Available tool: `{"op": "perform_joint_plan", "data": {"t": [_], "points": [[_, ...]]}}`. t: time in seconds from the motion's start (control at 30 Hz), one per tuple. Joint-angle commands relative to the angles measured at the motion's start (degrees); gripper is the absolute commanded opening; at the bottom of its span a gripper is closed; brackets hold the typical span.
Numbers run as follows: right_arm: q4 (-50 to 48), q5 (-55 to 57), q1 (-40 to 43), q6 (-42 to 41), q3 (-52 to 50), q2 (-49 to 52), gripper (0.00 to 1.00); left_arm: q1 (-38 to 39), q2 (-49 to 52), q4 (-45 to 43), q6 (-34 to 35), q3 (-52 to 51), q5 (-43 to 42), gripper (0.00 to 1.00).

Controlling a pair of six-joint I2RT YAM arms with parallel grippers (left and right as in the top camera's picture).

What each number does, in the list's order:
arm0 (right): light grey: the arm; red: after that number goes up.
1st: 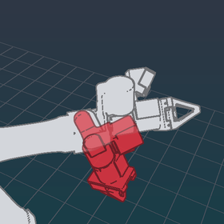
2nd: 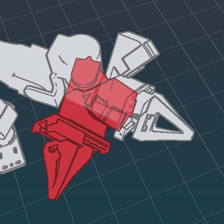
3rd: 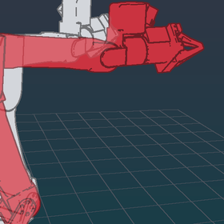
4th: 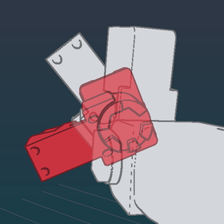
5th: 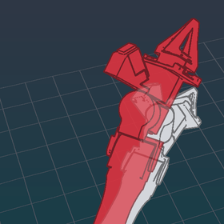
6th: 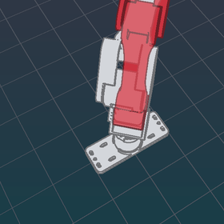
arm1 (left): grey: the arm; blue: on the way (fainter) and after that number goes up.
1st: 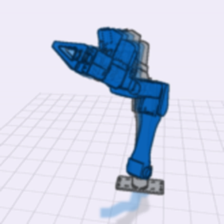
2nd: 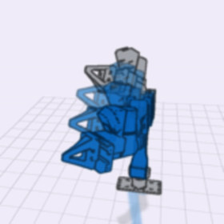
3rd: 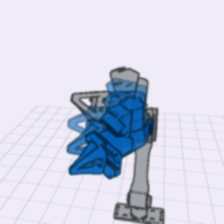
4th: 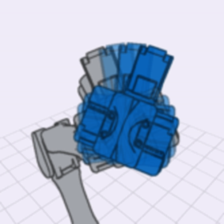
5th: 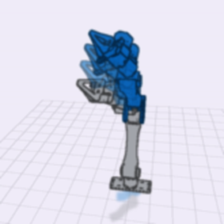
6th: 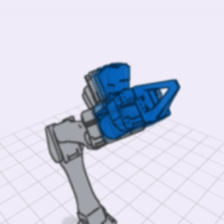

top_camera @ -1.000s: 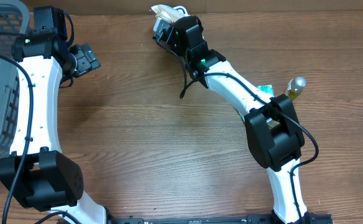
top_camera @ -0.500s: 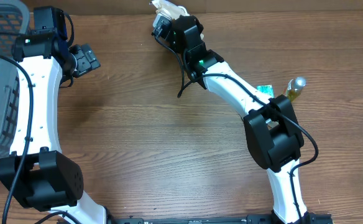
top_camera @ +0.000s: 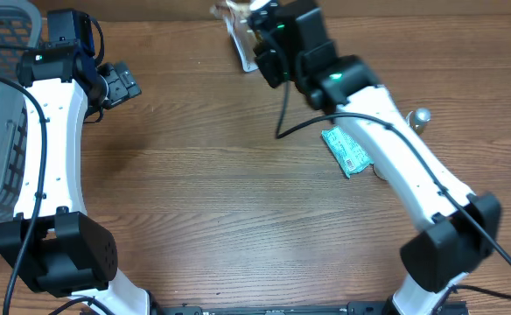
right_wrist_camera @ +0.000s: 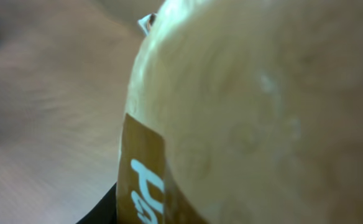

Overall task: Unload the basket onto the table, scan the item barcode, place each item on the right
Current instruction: 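Lower the Pantree bag onto the table centre and release it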

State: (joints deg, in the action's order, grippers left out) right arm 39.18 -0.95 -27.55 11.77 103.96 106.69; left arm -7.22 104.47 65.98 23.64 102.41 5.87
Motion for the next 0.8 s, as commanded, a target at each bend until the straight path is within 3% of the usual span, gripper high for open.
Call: {"op": "perform_joint_plan", "data": {"t": [0.0, 0.13, 0.37, 0.43, 0.6, 0.77], "points": [[8.17, -20.09, 3.65, -15.65, -0.5, 0.59, 0.31, 0.22, -0.98, -0.04, -0.33, 0.94, 0.68, 0.99], [16.72, -23.06, 5.27, -16.24, -4.0, 0.96, 0.34, 0.22, -0.98, -0.04, -0.31, 0.94, 0.68, 0.99], [19.47, -18.58, 5.53, -16.04, -10.91, 0.96, 0.37, 0.22, -0.98, -0.04, -0.33, 0.94, 0.68, 0.99], [19.19, -17.81, 5.53, -16.0, -12.17, 0.96, 0.46, 0.22, -0.98, -0.04, -0.31, 0.94, 0.68, 1.0], [18.95, -12.48, 5.51, -16.06, -13.92, 0.96, 1.0, 0.22, -0.98, -0.04, -0.31, 0.94, 0.68, 1.0], [18.82, -6.54, 5.51, -16.11, -13.97, 1.05, 1.0, 0.22, -0.98, -0.04, -0.31, 0.94, 0.68, 0.99]]}}
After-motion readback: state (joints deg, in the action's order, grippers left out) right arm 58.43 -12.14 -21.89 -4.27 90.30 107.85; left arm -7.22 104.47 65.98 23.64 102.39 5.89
